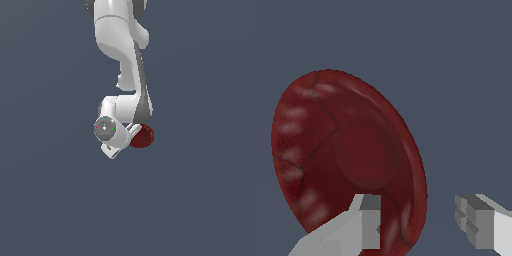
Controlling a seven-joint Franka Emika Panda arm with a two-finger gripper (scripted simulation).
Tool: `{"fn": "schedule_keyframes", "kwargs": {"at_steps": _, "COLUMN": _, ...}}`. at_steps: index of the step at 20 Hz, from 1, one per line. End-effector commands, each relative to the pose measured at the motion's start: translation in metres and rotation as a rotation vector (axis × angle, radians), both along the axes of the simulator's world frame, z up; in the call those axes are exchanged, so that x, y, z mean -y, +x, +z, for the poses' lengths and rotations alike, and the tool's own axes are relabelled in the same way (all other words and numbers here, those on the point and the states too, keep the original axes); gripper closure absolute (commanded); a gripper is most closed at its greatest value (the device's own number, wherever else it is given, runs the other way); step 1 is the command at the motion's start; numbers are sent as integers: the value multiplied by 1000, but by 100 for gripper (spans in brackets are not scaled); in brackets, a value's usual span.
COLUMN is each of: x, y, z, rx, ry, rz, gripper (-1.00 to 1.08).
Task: Pick up the object and move it to a goal position.
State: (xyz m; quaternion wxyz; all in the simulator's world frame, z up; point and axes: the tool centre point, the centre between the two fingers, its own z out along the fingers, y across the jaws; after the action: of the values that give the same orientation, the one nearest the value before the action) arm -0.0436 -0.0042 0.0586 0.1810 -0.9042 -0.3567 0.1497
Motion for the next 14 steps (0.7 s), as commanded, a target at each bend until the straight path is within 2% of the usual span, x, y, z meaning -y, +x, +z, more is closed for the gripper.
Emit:
{"fn": "schedule_keyframes", "kwargs": {"at_steps": 1, "x": 0, "y": -1, "z": -2, "rx": -5, "ry": 18, "rz": 18, "gripper": -20}}
{"fn": "schedule_keyframes", "kwargs": {"at_steps": 14, "x": -4, "y": -9, "z": -19, "rx": -9, "ry": 29, "rz": 29, "gripper": -20}}
